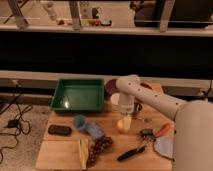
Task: Place apple in table surface
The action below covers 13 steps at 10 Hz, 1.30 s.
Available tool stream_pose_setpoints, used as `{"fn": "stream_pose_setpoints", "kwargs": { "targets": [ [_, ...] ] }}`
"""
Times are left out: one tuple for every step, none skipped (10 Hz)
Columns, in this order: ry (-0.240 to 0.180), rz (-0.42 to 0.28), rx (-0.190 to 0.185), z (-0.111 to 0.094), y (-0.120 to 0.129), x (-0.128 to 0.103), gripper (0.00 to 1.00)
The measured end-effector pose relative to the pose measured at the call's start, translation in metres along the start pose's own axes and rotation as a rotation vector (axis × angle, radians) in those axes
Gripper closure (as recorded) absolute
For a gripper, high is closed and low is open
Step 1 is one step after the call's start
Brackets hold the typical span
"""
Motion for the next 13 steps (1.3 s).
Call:
{"fn": "stream_pose_setpoints", "kwargs": {
  "targets": [
    [0.000,0.000,0.000,0.0000,0.0000,0.0000,0.20],
    [0.000,0.000,0.000,0.0001,0.0000,0.0000,0.20],
    [0.000,0.000,0.000,0.0002,0.0000,0.0000,0.20],
    [0.000,0.000,0.000,0.0003,0.0000,0.0000,0.20],
    [0.000,0.000,0.000,0.0002,0.0000,0.0000,0.20],
    [0.000,0.000,0.000,0.0003,0.0000,0.0000,0.20],
    [0.000,0.000,0.000,0.0003,0.0000,-0.0001,0.20],
    [0.000,0.000,0.000,0.0002,0.0000,0.0000,0.20],
    [0.000,0.000,0.000,0.0003,0.0000,0.0000,0.20],
    [0.000,0.000,0.000,0.0002,0.0000,0.0000,0.20],
    [0.000,0.000,0.000,0.0003,0.0000,0.0000,0.20],
    [0.000,0.000,0.000,0.0003,0.0000,0.0000,0.20],
    [0.000,0.000,0.000,0.0003,0.0000,0.0000,0.20]
  ]
}}
